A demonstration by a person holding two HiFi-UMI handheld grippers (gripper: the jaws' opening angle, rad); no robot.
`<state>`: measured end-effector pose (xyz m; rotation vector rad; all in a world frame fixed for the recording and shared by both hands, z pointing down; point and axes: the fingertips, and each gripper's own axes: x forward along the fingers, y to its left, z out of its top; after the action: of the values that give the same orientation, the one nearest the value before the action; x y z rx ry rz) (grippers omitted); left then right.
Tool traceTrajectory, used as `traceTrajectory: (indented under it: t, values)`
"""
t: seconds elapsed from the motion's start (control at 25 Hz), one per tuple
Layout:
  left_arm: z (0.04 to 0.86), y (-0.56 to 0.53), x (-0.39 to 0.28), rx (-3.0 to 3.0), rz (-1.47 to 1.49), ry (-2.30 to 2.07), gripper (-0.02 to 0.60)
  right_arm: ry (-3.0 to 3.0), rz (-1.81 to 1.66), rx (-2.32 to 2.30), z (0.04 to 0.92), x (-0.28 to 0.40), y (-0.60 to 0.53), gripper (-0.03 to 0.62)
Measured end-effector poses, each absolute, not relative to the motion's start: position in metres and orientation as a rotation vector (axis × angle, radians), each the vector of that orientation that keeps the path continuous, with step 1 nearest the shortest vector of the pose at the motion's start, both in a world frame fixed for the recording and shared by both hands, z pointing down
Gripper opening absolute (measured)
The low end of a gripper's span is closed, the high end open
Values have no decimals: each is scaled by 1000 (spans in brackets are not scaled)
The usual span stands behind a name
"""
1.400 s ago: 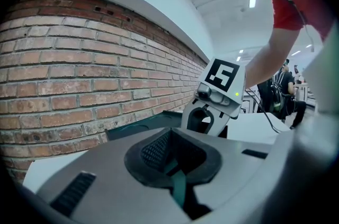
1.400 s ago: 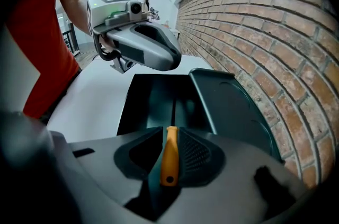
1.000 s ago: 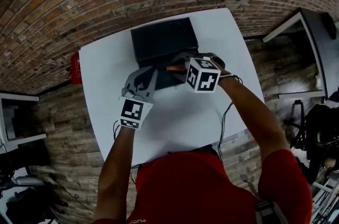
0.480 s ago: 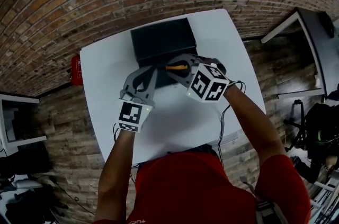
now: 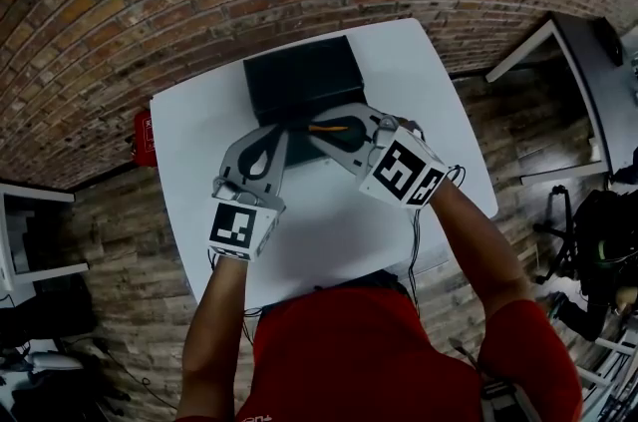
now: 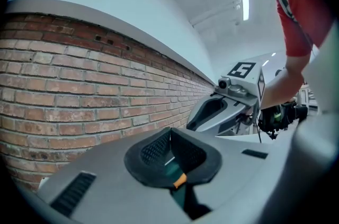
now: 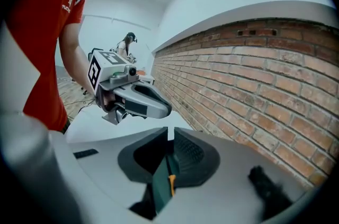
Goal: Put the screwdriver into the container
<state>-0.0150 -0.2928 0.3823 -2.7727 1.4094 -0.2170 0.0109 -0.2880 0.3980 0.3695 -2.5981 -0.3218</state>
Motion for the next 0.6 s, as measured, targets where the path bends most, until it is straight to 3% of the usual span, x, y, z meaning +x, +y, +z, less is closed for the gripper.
traceTrajectory:
  t: [0.6]
  values:
    - [327, -252, -14, -2785, -50, 1360, 14, -2836, -251, 575, 324, 23, -260, 48]
